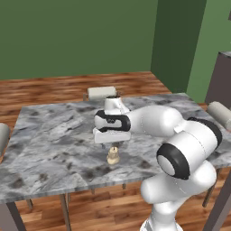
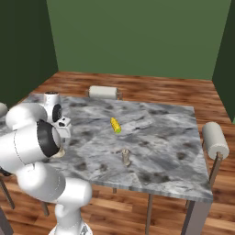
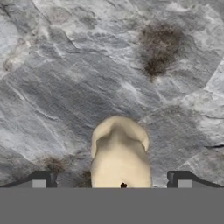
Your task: Pick the candle and candle from the dining table and place them in the open cabinet. Close the cabinet after placing the objects.
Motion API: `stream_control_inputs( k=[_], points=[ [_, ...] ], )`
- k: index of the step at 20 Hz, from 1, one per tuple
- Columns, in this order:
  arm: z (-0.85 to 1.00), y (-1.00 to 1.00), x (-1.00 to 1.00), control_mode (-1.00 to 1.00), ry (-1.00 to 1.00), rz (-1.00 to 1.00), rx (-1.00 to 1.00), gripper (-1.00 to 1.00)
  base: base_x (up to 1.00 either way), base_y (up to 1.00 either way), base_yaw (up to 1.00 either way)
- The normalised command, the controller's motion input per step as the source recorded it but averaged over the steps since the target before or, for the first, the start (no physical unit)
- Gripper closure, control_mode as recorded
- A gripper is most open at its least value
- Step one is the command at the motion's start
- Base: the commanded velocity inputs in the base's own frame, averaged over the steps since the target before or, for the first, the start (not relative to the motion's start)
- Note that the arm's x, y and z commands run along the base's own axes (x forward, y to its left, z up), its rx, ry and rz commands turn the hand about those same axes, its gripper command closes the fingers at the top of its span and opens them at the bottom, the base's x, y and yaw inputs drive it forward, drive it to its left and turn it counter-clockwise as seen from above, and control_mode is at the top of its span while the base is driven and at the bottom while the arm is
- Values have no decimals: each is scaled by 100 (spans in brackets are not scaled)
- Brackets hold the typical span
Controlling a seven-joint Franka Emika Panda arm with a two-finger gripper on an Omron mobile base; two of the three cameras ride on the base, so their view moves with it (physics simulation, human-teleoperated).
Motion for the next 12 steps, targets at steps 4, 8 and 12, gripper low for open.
stream_control_inputs(
  k=[4,8,12],
  points=[
    [0,0,-39,-100,0,0,0,-100,0,0,0],
    [0,0,-36,-100,0,0,0,-100,0,0,0],
    [0,-9,-7,-100,0,0,0,-100,0,0,0]
  ],
)
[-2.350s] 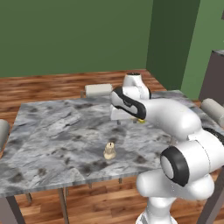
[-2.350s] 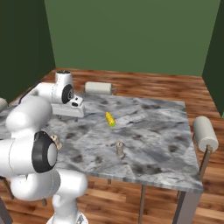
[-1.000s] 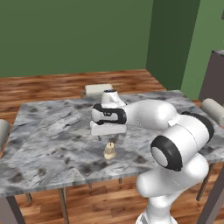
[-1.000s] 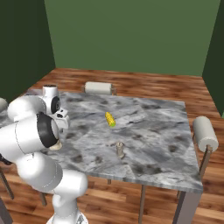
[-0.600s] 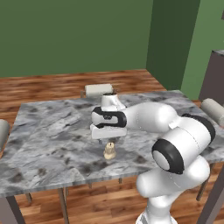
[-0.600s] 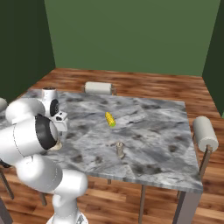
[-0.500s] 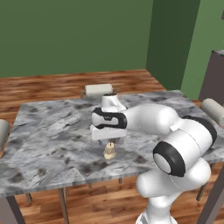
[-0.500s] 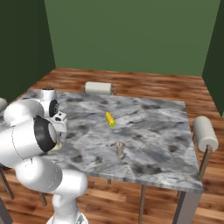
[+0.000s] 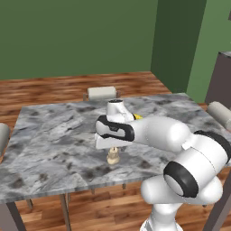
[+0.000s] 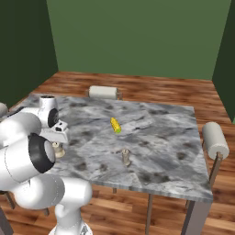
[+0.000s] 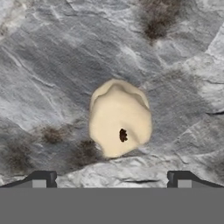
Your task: Pick the candle and candle from the dining table and place them in the open cabinet. Close the cabinet after placing the objects.
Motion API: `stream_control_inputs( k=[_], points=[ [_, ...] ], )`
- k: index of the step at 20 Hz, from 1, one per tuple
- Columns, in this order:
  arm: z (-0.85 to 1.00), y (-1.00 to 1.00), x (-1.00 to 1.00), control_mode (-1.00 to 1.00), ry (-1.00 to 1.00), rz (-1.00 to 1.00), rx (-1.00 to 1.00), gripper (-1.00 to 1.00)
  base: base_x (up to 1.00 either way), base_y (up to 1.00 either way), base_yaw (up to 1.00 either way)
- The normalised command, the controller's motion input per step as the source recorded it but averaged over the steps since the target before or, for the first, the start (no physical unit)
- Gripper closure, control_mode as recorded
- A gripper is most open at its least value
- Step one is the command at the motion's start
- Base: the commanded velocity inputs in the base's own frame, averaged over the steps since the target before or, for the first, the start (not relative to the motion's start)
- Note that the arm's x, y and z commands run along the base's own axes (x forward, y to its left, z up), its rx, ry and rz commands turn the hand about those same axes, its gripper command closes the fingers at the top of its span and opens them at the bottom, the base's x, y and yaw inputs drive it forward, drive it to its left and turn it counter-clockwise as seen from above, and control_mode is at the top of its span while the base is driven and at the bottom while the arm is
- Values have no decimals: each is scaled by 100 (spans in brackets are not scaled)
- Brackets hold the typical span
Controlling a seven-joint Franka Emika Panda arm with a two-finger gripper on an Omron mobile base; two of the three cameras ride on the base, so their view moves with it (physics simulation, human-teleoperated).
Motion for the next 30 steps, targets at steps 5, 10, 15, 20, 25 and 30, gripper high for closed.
stream_control_inputs(
  k=[5,10,15,20,25,30],
  points=[
    [-13,-9,5,-100,0,0,0,-100,0,0,0],
    [-16,0,1,-100,0,0,0,-100,0,0,0],
    [-9,0,11,-100,0,0,0,-100,0,0,0],
    [-4,0,13,-100,0,0,0,-100,0,0,0],
    [-8,0,19,-100,0,0,0,-100,0,0,0],
    [-11,0,10,-100,0,0,0,-100,0,0,0]
  ],
)
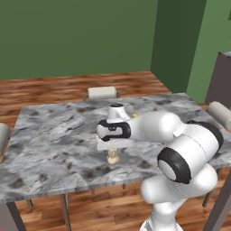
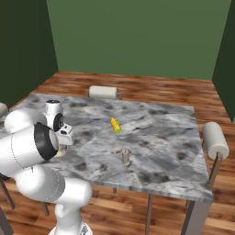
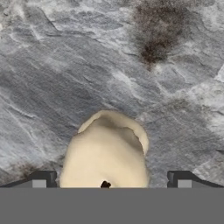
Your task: Pick the candle and candle from the dining table and place them in the open cabinet. Close the cabinet after placing the objects.
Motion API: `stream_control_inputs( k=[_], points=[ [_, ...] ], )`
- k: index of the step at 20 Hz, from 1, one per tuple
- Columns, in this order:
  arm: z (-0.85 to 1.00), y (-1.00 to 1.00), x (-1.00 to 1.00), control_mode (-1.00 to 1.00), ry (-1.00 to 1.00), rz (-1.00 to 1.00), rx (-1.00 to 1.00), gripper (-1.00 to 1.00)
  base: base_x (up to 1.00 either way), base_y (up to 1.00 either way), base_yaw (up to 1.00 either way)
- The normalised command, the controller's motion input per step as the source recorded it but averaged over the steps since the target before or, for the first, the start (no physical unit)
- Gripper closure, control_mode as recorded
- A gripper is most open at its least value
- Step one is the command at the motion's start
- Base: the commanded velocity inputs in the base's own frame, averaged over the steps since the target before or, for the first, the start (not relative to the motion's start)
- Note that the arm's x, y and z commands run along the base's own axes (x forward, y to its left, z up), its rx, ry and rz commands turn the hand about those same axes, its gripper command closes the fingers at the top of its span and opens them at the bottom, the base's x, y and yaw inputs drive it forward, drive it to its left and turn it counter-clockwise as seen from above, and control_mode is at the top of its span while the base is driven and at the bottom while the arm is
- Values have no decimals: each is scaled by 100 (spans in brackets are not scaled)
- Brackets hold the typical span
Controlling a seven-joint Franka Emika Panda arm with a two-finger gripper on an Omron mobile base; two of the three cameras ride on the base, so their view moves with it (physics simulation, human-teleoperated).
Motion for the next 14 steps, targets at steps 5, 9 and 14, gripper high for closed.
stream_control_inputs(
  k=[5,9,14],
  points=[
    [-22,6,0,-100,0,0,0,-100,0,0,0],
    [-34,8,-1,-100,0,0,0,-100,0,0,0],
    [-22,2,-2,-100,0,0,0,100,0,0,0]
  ],
)
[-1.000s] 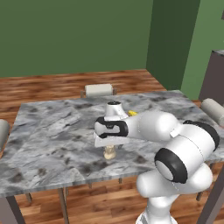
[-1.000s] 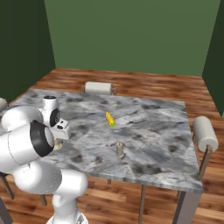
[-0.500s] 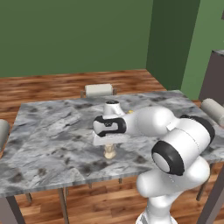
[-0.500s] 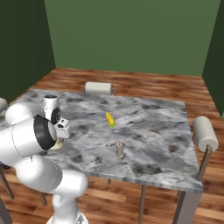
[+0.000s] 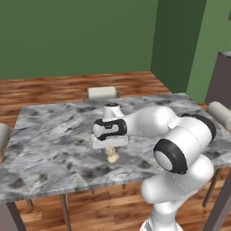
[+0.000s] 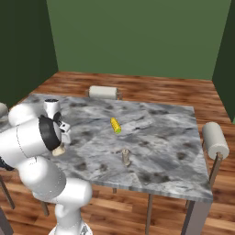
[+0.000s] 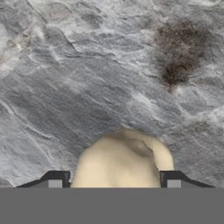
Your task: Pick the candle and candle from the dining table and place them in the open cabinet. Close the cabinet after placing the objects.
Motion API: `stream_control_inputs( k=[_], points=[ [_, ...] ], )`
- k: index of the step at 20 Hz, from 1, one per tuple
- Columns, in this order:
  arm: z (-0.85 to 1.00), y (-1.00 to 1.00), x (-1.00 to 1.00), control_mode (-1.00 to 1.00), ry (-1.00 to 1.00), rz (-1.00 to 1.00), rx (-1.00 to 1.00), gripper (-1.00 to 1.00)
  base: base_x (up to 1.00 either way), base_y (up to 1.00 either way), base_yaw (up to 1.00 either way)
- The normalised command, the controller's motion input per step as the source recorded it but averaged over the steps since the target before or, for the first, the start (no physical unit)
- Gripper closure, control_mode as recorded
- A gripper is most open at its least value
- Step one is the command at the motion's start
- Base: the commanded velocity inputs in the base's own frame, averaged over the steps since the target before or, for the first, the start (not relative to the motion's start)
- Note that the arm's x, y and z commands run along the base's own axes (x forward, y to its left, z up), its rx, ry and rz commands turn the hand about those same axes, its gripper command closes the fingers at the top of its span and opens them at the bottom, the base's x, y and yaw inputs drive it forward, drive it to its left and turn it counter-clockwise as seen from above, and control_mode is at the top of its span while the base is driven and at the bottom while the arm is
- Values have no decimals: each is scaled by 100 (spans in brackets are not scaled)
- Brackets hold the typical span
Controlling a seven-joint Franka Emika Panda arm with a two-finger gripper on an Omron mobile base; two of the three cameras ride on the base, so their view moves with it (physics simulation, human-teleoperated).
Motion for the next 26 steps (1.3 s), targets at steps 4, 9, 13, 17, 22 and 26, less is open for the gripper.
stream_control_inputs(
  k=[4,9,13,17,22,26],
  points=[
    [-6,-8,-30,-100,0,0,0,100,0,0,0],
    [-1,-7,-19,-100,0,0,0,100,0,0,0],
    [10,-6,-24,-100,-4,0,3,100,0,0,0],
    [41,-4,-26,-100,-15,-2,5,100,0,0,0],
    [70,-18,-14,-100,-15,-8,6,100,0,0,0],
    [76,-42,-23,-100,-12,-14,11,100,0,0,0]
  ],
)
